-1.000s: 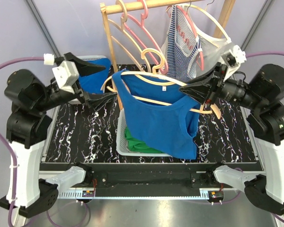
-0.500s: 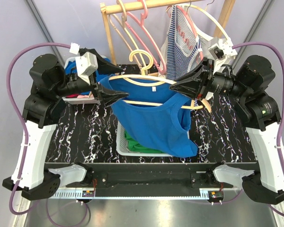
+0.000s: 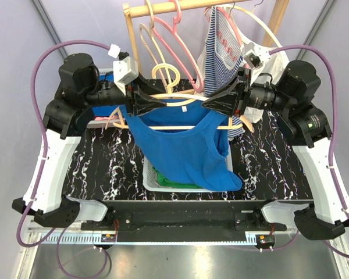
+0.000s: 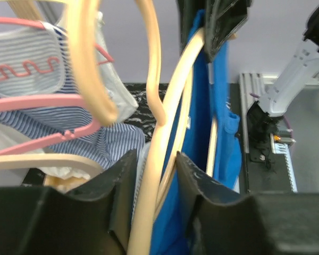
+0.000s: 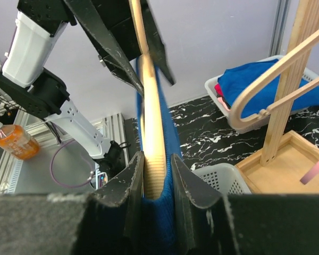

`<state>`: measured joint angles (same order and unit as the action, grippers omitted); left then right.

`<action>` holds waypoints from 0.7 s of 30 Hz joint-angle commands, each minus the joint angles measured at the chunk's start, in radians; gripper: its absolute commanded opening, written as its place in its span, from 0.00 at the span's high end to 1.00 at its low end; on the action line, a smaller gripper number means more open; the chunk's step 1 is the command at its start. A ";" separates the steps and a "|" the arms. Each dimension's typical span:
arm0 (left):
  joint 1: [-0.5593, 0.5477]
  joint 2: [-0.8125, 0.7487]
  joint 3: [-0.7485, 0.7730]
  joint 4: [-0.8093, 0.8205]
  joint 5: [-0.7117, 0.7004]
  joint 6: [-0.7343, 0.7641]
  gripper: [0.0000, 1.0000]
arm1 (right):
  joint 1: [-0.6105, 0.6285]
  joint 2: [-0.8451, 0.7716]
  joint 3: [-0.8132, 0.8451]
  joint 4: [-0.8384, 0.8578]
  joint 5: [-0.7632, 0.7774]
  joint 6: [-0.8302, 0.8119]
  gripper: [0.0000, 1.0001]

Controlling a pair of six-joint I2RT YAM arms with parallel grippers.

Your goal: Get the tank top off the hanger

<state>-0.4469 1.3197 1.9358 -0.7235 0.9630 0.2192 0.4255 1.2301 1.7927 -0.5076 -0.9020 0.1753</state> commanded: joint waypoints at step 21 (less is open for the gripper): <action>-0.013 -0.010 0.103 0.038 -0.317 0.259 1.00 | -0.001 -0.029 -0.036 0.201 0.376 -0.206 0.28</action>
<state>-0.4717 1.3510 2.0712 -0.8436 0.8375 0.4160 0.4290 1.2602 1.7977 -0.3920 -0.7052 0.0189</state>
